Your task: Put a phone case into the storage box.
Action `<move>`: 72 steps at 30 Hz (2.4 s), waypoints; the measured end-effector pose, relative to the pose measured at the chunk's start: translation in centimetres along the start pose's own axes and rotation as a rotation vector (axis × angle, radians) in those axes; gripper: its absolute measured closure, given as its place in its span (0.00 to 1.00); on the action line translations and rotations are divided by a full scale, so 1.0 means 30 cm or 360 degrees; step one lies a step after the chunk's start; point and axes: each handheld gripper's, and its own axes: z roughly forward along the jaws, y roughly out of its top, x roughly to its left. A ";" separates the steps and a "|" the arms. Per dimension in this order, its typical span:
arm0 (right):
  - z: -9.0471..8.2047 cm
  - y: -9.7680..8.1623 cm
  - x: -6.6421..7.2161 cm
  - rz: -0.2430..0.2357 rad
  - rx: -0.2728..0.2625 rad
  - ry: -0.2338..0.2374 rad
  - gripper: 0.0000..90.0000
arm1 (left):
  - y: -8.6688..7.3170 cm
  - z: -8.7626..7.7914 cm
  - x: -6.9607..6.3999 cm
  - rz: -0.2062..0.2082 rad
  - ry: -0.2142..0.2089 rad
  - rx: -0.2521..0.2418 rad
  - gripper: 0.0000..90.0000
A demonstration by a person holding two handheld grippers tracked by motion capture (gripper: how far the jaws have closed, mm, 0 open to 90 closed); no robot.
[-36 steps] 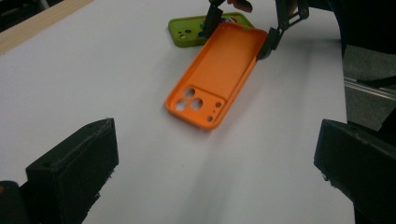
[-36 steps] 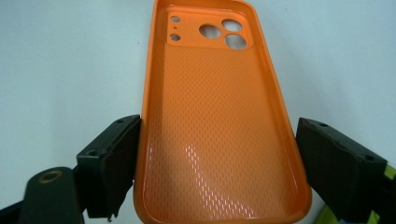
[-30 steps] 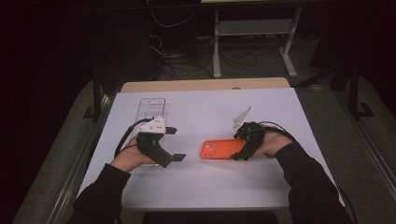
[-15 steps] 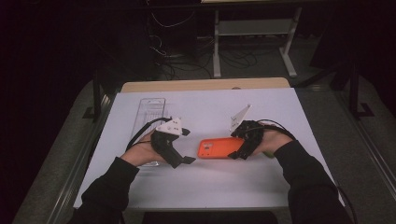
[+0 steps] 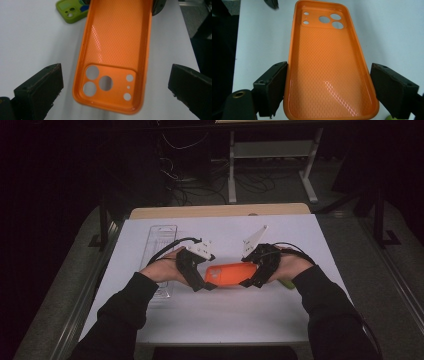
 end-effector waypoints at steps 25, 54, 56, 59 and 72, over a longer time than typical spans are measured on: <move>-0.018 0.043 0.016 -0.0062 -0.0050 0.0019 0.17 | -0.004 0.063 0.018 0.0016 -0.0091 0.0096 0.12; -0.001 -0.007 0.000 0.0069 -0.0125 0.0014 0.05 | -0.005 0.064 -0.009 -0.0053 0.0002 0.0236 0.18; -0.008 -0.014 -0.006 0.0087 -0.0163 -0.0002 0.05 | -0.009 0.067 -0.010 -0.0096 0.0024 0.0236 0.18; -0.017 -0.026 -0.012 0.0116 -0.0210 -0.0063 0.03 | -0.015 0.069 -0.008 -0.0156 0.0085 0.0242 0.18; -0.016 -0.110 -0.011 0.0442 -0.0288 -0.0272 0.00 | -0.033 0.070 -0.013 -0.0360 0.0347 0.0278 0.18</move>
